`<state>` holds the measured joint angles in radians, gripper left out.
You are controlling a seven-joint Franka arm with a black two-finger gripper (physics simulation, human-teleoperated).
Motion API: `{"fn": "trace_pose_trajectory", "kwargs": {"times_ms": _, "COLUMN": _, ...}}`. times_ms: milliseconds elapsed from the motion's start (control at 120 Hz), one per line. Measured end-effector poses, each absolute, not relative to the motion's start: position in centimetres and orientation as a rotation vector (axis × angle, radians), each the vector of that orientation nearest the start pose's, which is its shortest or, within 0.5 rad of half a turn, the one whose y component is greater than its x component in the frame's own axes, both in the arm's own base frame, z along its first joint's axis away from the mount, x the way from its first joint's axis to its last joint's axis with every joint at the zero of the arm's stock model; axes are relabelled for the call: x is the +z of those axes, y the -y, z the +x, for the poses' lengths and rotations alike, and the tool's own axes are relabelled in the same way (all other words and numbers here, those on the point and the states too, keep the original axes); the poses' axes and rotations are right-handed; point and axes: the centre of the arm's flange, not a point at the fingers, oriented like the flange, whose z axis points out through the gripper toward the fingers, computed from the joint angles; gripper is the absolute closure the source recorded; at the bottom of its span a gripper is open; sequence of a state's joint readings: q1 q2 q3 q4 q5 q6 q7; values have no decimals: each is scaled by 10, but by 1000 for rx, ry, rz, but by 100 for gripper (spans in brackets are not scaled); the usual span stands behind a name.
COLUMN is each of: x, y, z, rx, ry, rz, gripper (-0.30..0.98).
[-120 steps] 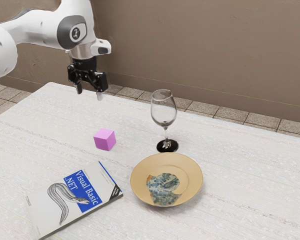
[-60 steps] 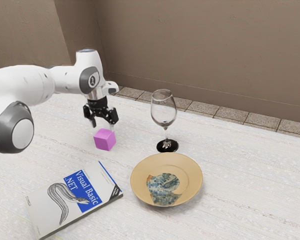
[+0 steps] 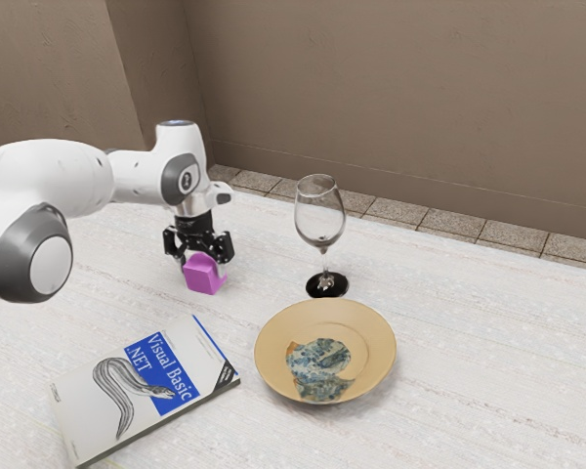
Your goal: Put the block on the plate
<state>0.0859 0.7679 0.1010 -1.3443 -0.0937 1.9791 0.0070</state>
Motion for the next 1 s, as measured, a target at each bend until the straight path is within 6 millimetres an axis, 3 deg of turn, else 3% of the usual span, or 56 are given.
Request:
{"fn": "trace_pose_trajectory", "kwargs": {"times_ms": 175, "x": 261, "y": -110, "z": 717, "rx": 187, "ry": 335, "rz": -3126, "gripper": 21}}
{"fn": "trace_pose_trajectory", "kwargs": {"times_ms": 533, "x": 267, "y": -111, "z": 718, "rx": 177, "ry": 371, "rz": -3081, "gripper": 35}}
{"fn": "trace_pose_trajectory", "kwargs": {"times_ms": 733, "x": 292, "y": -99, "z": 724, "rx": 168, "ry": 322, "rz": -3031, "gripper": 46}}
{"fn": "trace_pose_trajectory", "kwargs": {"times_ms": 817, "x": 314, "y": -81, "z": 726, "rx": 141, "ry": 283, "rz": -3021, "gripper": 50}}
{"fn": "trace_pose_trajectory", "kwargs": {"times_ms": 900, "x": 335, "y": -50, "z": 718, "rx": 136, "ry": 226, "rz": -3019, "gripper": 52}}
{"fn": "trace_pose_trajectory", "kwargs": {"times_ms": 1000, "x": 354, "y": 14, "z": 685, "rx": 167, "ry": 111, "rz": -3010, "gripper": 53}}
